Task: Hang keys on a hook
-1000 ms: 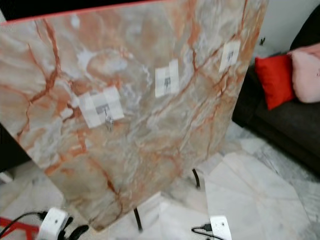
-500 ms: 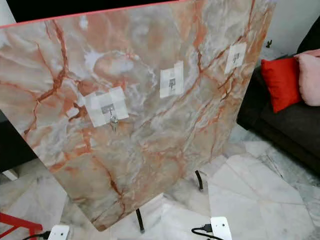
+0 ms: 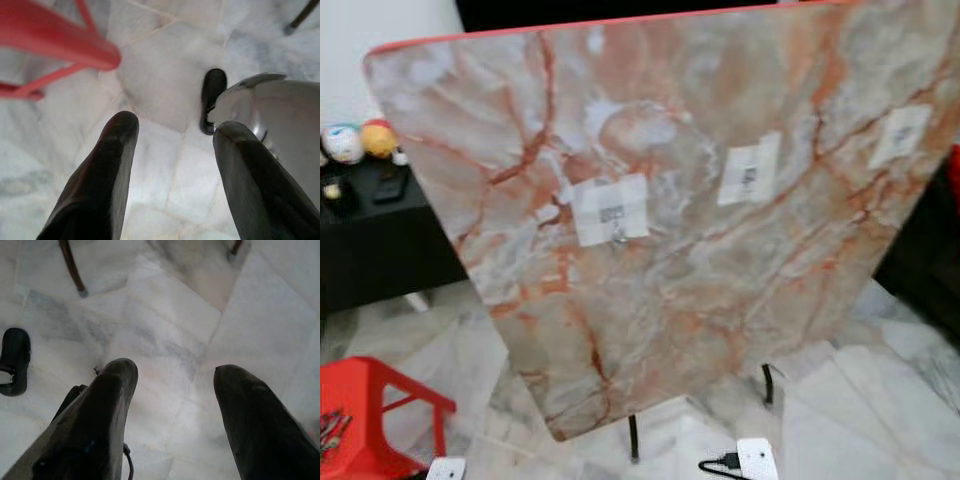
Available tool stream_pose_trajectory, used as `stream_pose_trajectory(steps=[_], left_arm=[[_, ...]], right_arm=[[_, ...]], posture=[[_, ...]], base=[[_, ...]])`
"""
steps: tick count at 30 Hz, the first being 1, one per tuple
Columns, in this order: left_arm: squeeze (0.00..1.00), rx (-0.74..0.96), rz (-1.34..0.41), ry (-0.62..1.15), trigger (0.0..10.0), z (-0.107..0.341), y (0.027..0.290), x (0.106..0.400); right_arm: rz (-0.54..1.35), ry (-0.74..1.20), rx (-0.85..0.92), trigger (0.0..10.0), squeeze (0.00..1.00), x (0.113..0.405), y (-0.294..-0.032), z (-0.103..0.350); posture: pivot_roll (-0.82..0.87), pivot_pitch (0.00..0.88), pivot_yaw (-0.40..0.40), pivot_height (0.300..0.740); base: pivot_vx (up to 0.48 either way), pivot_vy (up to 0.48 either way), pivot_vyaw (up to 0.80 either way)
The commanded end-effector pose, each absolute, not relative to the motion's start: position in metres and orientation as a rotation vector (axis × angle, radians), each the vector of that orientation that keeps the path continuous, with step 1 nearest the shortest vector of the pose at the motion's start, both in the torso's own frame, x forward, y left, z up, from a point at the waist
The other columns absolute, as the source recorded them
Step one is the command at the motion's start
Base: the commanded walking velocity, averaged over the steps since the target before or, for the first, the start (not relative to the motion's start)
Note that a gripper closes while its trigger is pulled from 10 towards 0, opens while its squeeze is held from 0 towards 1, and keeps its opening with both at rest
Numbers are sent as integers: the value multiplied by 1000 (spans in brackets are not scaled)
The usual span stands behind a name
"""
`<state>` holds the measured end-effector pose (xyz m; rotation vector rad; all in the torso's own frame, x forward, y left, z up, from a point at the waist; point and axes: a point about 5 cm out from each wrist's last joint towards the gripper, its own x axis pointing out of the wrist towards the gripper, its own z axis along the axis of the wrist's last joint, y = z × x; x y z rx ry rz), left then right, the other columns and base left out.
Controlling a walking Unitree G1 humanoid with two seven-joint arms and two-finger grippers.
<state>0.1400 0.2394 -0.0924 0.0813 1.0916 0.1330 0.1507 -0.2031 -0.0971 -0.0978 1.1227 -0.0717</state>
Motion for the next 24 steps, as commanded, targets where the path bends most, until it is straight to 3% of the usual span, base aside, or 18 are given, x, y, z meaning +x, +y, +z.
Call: stream_pose_trajectory(steps=[1, 24], left_arm=[[0, 72, 161, 1103, 10000, -93, 243, 135], [0, 112, 110, 1074, 10000, -90, 240, 146]], right_arm=[[-87, 1127, -85, 10000, 0, 148, -206, -98], [-79, 1107, -82, 10000, 0, 158, -209, -93]], posture=[[10, 0, -32, 740], [25, 0, -56, 740]], base=[[0, 0, 800], [0, 0, 800]])
